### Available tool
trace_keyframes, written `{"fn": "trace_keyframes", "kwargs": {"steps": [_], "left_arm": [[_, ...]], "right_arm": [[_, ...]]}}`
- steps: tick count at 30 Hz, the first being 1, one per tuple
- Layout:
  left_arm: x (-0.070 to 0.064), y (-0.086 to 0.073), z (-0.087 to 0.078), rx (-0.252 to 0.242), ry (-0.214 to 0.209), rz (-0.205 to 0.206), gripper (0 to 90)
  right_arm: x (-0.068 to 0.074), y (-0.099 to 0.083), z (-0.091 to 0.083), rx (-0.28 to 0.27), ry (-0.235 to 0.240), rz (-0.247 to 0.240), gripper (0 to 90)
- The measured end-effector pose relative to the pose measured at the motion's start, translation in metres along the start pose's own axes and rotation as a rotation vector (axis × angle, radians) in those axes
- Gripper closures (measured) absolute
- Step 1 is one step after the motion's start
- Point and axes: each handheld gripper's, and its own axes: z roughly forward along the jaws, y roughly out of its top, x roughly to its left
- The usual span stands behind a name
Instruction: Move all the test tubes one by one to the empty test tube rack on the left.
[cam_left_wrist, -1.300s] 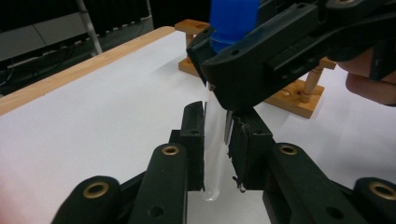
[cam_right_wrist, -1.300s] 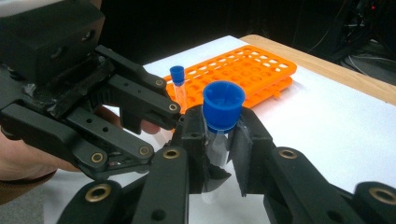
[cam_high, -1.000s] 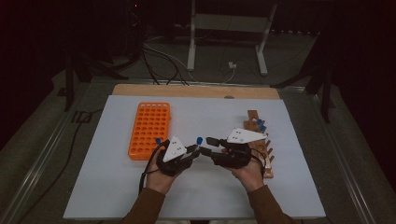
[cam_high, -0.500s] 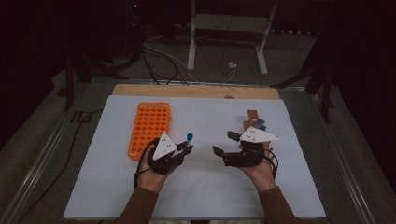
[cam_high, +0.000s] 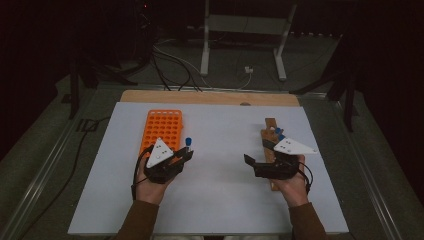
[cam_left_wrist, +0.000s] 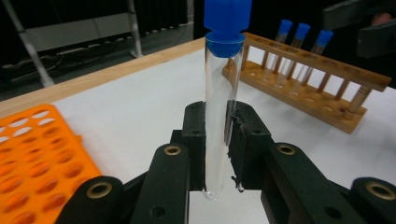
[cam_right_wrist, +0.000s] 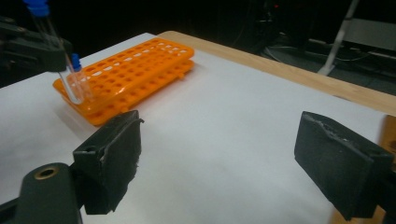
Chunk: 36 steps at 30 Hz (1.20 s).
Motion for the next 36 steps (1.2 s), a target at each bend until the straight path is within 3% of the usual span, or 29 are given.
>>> {"fn": "trace_keyframes", "kwargs": {"steps": [20, 36], "left_arm": [[0.033, -0.006, -0.035, -0.049, 0.105, -0.063, 78.1], [0.050, -0.031, -0.026, 0.014, 0.176, -0.080, 78.0]], "right_arm": [[-0.017, -0.009, -0.026, -0.034, -0.087, 0.019, 1.6], [-0.023, -0.012, -0.035, -0.048, -0.091, 0.030, 0.7]]}}
